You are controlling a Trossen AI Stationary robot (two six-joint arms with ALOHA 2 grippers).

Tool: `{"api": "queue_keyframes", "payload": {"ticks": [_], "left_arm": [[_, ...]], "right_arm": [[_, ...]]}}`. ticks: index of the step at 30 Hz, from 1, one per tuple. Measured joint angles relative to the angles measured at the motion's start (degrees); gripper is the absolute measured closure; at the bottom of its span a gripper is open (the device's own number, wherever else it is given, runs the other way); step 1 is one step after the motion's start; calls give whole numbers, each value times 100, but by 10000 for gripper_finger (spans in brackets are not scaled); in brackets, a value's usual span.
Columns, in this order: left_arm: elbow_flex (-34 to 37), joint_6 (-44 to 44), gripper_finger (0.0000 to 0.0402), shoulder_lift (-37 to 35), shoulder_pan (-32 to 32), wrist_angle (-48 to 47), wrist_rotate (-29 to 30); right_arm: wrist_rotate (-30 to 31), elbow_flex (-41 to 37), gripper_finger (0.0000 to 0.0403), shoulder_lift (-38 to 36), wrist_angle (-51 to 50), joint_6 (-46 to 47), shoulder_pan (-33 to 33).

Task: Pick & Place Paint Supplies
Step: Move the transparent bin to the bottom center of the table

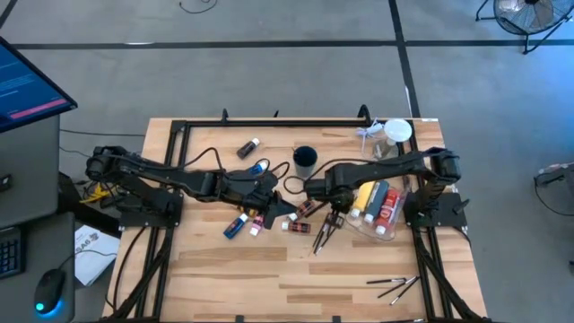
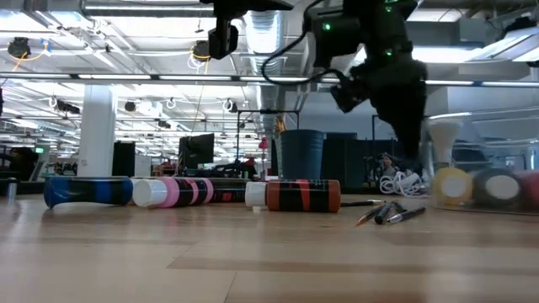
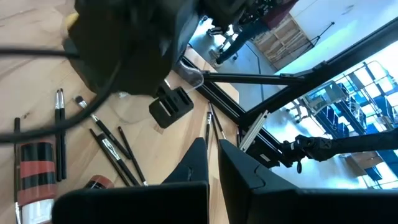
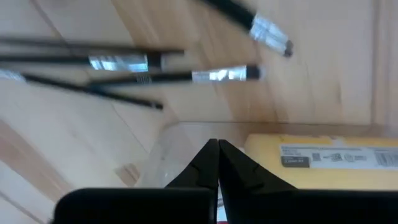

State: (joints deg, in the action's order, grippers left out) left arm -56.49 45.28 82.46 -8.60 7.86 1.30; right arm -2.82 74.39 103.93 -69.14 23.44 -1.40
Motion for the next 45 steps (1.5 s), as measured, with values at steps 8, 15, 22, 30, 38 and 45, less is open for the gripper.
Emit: {"api": "queue_keyframes", "payload": {"ticks": [8, 15, 22, 30, 38, 45], "left_arm": [[0, 2, 401, 0, 0, 7, 0], [0, 2, 401, 0, 0, 13, 0], [0, 2, 401, 0, 0, 46, -1], [0, 4, 401, 0, 88, 218, 145], [-2, 182, 401, 0, 162, 326, -826], [-2, 566, 401, 0, 184, 2400, -2309]], "right_arm": [[-80, -76, 403, -94, -681, -44, -312], [-384, -78, 403, -286, -945, -4, -364], [-320, -83, 403, -747, -557, 201, -317], [-264, -74, 403, -2046, 1473, 547, -144], [-272, -72, 403, -2664, 2654, 147, -273], [-920, -74, 403, -2718, 3111, 161, -521]]}}
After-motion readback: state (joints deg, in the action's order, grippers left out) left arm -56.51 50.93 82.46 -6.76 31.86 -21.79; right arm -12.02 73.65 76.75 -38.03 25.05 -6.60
